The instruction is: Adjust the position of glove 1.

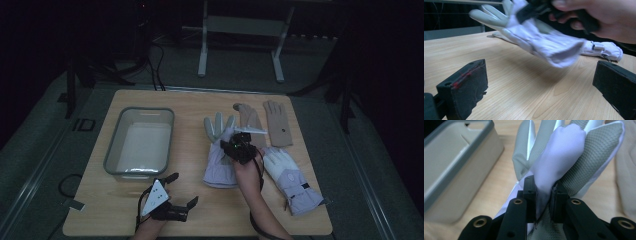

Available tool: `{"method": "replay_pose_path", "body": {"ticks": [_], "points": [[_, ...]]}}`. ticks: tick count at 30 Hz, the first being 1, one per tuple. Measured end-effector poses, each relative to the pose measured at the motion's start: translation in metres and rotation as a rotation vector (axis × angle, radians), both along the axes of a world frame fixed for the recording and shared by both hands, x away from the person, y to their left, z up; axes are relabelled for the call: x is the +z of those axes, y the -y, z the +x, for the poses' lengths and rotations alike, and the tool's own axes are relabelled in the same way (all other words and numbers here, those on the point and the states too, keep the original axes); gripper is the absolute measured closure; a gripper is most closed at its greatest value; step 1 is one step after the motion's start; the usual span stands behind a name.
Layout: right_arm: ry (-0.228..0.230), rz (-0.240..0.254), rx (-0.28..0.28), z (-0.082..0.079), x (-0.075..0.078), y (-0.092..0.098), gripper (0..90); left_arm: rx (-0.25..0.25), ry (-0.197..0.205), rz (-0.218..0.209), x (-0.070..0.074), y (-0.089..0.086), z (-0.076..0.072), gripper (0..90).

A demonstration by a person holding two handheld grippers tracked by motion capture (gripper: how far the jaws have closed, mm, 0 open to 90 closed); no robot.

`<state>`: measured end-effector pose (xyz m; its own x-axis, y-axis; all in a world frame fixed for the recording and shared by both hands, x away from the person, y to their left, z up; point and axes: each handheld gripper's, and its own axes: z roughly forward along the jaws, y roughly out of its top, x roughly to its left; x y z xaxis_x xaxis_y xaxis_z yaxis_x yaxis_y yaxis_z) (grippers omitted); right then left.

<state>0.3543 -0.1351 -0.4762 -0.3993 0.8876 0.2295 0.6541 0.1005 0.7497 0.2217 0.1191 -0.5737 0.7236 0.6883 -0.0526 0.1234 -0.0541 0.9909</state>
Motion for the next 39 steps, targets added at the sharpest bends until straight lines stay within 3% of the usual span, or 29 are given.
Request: {"method": "replay_pose_path", "body": {"ticks": [8,18,25,32,35,37,39], "points": [[-0.059,-0.029,0.026,-0.030,-0.021,0.006,77.9,0.004,0.001,0.009,0.000,0.000,0.000,0.2],[-0.135,-0.059,0.022,-0.017,-0.059,0.005,74.1,0.001,-0.001,0.005,0.000,0.000,0.001,0.2],[-0.112,-0.045,0.027,-0.016,-0.067,0.010,67.0,0.000,0.000,0.007,0.000,0.000,0.001,0.2],[-0.074,-0.037,0.061,-0.015,-0.061,0.014,42.7,-0.003,0.000,0.005,0.001,-0.001,0.001,0.2],[-0.067,-0.020,0.051,-0.013,-0.053,0.020,32.1,-0.003,-0.002,0.002,0.001,-0.001,0.001,0.2],[-0.049,0.020,0.052,-0.011,-0.045,0.027,24.9,-0.003,-0.001,0.002,0.001,-0.001,0.001,0.2],[-0.012,0.010,0.085,-0.010,-0.036,0.033,13.5,-0.006,-0.001,0.004,0.001,-0.001,0.001,0.2]]}}
